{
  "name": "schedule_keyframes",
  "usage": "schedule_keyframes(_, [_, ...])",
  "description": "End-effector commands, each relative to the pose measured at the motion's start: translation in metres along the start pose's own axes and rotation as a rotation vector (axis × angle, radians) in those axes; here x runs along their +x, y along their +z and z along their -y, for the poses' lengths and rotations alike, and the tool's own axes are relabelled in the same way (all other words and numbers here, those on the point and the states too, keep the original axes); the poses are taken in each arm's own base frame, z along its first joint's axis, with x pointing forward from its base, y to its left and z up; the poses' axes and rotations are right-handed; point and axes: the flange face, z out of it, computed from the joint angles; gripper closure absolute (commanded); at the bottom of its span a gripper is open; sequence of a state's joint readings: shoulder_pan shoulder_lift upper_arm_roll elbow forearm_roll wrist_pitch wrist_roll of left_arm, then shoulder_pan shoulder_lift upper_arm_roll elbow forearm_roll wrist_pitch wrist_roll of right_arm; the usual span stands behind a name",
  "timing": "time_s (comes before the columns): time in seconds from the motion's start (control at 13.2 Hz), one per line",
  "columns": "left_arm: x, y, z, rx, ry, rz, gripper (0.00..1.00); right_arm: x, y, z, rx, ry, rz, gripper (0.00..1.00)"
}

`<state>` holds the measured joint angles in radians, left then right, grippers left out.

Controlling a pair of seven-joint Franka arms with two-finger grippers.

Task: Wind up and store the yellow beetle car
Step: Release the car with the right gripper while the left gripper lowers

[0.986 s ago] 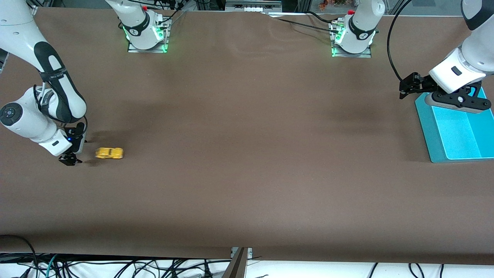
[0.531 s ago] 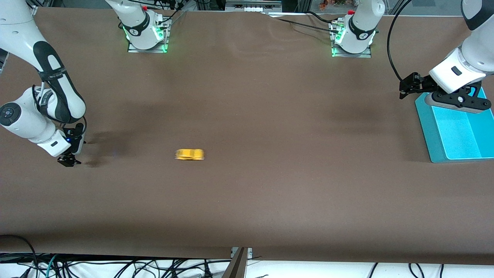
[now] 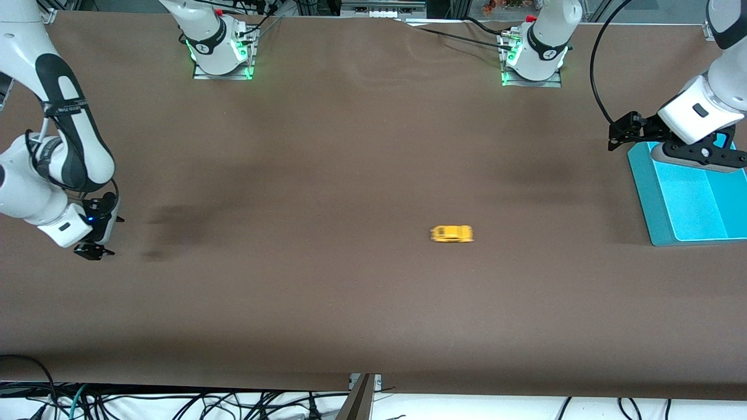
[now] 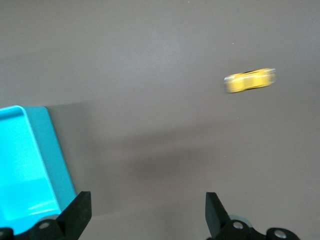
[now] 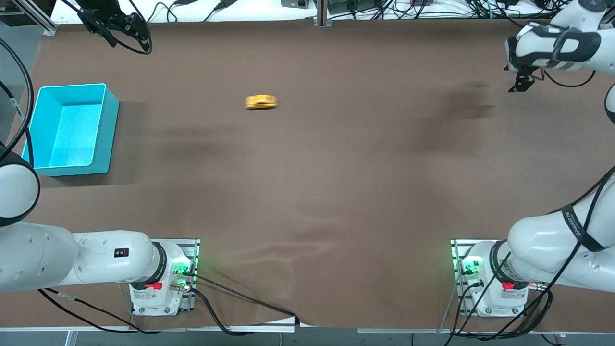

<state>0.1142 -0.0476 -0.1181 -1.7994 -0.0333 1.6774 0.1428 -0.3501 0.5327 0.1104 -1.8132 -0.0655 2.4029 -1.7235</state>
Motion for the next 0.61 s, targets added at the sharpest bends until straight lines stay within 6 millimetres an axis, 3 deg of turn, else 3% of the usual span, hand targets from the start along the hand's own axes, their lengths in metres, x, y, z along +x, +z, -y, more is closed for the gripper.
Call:
schedule_keyframes(0.0, [0.001,0.003,0.007,-0.038,-0.018,0.012,0.0,0.009,-0.041,-0.01,0.014,0.125,-0.018,0.0])
schedule_keyframes(0.23, [0.001,-0.003,0.007,-0.031,-0.028,-0.001,0.0,0.028,-0.08,-0.01,0.02,0.314,-0.02,0.0])
schedule_keyframes(0.53, [-0.002,-0.011,0.003,0.023,-0.008,-0.011,0.0,0.075,-0.144,-0.019,0.087,0.616,0.005,0.0])
